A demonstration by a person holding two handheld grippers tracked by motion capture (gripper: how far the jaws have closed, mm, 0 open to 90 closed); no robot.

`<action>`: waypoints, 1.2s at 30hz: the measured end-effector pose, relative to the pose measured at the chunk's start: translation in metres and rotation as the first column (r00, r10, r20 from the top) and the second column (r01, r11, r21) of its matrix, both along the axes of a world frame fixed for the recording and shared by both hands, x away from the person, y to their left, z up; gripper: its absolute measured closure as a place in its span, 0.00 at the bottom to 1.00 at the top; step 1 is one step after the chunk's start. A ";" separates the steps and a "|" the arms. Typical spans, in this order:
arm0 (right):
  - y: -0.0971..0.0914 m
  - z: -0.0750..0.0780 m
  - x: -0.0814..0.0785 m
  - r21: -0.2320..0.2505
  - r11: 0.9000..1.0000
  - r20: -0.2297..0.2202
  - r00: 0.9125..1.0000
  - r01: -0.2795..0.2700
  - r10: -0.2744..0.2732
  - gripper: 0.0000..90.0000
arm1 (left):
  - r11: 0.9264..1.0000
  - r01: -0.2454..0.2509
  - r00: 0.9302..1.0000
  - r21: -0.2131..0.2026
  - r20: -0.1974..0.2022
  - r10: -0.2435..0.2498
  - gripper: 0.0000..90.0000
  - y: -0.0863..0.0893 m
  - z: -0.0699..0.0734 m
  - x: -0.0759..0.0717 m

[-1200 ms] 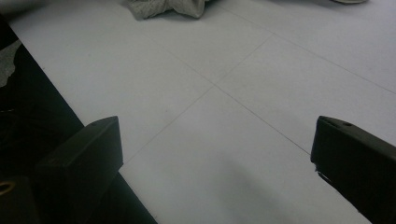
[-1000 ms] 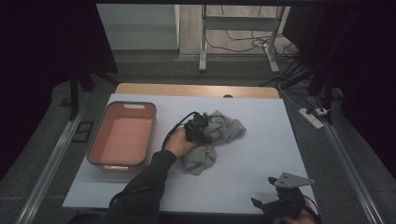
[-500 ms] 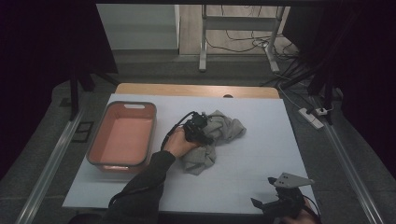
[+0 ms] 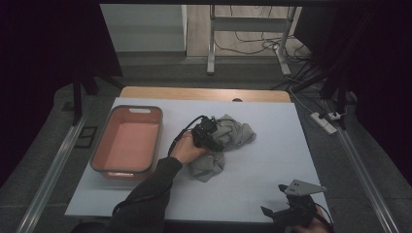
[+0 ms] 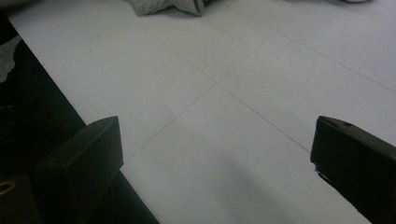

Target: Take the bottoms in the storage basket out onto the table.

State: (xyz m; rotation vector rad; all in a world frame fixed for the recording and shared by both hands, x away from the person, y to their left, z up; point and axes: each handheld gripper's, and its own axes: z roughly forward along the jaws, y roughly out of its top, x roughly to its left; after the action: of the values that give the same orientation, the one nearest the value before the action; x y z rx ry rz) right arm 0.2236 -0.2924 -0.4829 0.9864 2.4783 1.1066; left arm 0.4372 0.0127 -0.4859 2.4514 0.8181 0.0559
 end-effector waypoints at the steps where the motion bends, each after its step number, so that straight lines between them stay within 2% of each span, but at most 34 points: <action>1: 0.000 0.000 0.000 0.000 1.000 -0.001 1.000 0.000 0.000 0.02 | 1.000 0.002 1.000 -0.002 0.002 -0.002 0.22 0.000 0.001 -0.001; 7: 0.000 0.000 0.000 -0.004 1.000 -0.001 1.000 -0.003 0.003 0.02 | 1.000 0.006 1.000 -0.024 0.005 -0.006 0.19 0.001 0.005 -0.003; 16: 0.001 0.000 0.000 -0.003 1.000 -0.005 1.000 -0.003 0.003 0.02 | 0.996 0.037 0.999 -0.078 0.023 -0.035 0.08 0.004 0.015 -0.010; 22: 0.001 0.000 0.000 -0.003 1.000 -0.006 1.000 -0.004 0.004 0.02 | 0.995 0.050 0.998 -0.084 0.036 -0.047 0.01 0.005 0.020 -0.014; 29: 0.001 0.000 0.000 -0.004 1.000 -0.004 1.000 -0.005 0.005 0.02 | 0.990 0.067 0.997 -0.122 0.051 -0.061 0.00 0.011 0.024 -0.018; 36: 0.001 0.000 0.000 -0.004 1.000 -0.005 1.000 -0.007 0.007 0.02 | 0.987 0.080 0.996 -0.142 0.052 -0.073 0.00 0.018 0.026 -0.023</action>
State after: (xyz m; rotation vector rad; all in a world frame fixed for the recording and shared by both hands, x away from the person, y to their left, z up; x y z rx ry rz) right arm 0.2237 -0.2914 -0.4832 0.9818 2.4889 1.1019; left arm 0.4146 0.0307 -0.4602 2.3340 0.6828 0.0249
